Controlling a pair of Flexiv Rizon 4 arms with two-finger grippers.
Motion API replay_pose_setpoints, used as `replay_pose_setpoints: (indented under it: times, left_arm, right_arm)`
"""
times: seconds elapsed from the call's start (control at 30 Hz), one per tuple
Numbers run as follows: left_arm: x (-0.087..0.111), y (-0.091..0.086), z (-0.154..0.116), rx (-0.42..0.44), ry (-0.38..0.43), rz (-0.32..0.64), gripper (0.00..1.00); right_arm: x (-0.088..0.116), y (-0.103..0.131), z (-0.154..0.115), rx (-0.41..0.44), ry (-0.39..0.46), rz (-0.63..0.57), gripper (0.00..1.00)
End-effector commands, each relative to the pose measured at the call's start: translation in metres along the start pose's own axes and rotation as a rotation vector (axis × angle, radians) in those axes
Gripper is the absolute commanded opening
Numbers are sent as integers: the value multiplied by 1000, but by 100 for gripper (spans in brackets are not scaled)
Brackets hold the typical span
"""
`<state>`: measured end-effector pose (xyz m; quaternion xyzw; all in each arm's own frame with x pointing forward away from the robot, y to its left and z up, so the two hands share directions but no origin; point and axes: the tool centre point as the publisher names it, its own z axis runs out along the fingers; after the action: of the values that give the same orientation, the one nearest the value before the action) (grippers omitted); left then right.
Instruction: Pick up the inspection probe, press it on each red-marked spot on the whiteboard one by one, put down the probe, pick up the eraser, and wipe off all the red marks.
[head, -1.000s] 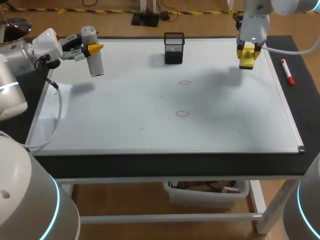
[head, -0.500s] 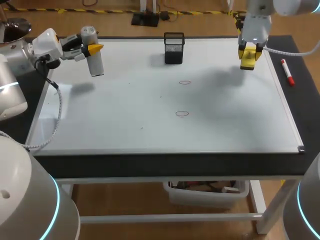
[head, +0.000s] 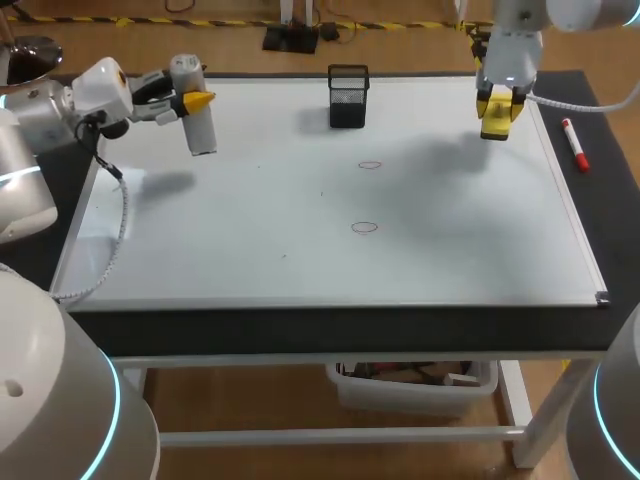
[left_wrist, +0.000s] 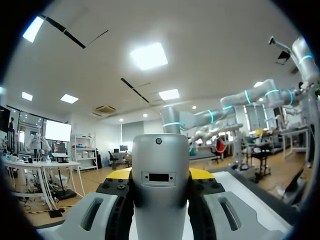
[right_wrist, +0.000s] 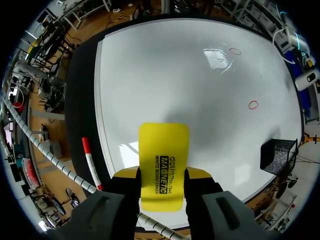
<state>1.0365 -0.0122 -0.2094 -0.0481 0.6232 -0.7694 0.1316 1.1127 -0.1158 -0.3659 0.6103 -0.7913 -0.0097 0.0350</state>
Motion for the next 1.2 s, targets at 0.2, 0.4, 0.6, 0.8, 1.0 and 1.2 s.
replay_pose_setpoints:
  times: [0.2,0.4,0.6,0.8,1.0,1.2]
  left_arm:
    - [30,9,45,6,90,-28,0]
    - [49,12,69,18,157,-51,0]
    - [69,18,92,22,235,-79,0]
    - [84,23,116,28,299,-97,0]
    - [99,33,135,36,348,-133,0]
    - [116,38,152,32,409,-158,0]
  right_arm:
    - [0,-2,-1,-1,4,-2,0]
    - [0,-2,-1,-1,4,-2,0]
    - [0,-2,-1,-1,4,-2,0]
    - [0,-2,-1,-1,4,-2,0]
    - [0,-2,-1,-1,4,-2,0]
    - [0,-2,-1,-1,4,-2,0]
